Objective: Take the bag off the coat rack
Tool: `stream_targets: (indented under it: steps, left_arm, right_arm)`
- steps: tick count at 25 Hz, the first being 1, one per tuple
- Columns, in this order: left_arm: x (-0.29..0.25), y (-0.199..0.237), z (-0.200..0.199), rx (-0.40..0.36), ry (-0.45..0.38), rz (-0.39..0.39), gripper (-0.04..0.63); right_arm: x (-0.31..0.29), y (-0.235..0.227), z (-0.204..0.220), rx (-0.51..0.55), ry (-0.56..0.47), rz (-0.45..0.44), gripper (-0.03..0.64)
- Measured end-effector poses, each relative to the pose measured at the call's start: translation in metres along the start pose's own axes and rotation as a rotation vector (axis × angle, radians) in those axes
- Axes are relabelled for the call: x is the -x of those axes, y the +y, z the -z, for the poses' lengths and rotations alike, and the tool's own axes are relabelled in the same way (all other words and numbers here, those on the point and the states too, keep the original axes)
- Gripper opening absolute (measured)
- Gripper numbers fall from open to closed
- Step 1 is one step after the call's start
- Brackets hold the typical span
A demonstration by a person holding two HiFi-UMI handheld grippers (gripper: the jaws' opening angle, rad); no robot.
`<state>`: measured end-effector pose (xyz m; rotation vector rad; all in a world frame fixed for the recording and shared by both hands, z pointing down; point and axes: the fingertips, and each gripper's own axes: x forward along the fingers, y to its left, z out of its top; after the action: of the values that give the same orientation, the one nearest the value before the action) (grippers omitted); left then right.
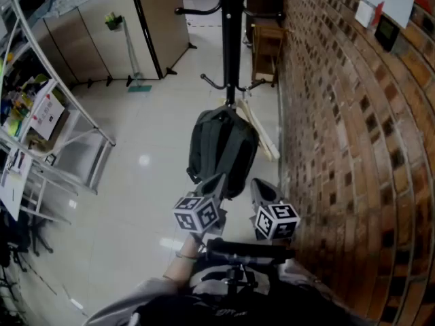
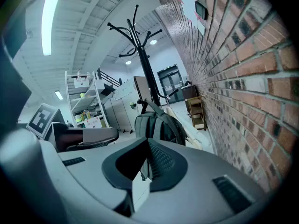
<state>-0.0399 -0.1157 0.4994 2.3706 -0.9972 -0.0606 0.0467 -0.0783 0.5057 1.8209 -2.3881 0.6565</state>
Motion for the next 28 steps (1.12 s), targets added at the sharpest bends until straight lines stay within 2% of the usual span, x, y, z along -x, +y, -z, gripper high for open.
stream_targets:
  steps: [7,12,21,24,28]
  left_arm:
    - [-0.012,0.024,-0.013,-0.002,0.034,0.035,0.008]
    - [-0.026,0.034,-0.019,-0.031,0.05,0.065,0.008]
    - [-0.057,0.027,-0.024,0.021,0.08,0.149,0.008]
    - [-0.066,0.027,-0.031,0.041,0.064,0.149,0.008]
    - [-0.079,0.033,-0.039,0.055,0.027,0.11,0.008]
  right_arm:
    - [-0.031,0.008,-0.006,-0.002,-0.006,0.026,-0.005]
    - [-0.04,0.004,-0.006,-0.008,-0.004,0.09,-0.005]
    - [-0.051,-0.01,-0.002,-0.013,0.047,0.123,-0.005]
    - [-0.058,-0.019,-0.001,-0.002,0.078,0.128,-0.003]
    - [-0.074,-0.026,-0.012,0.03,0.078,0.077,-0.005]
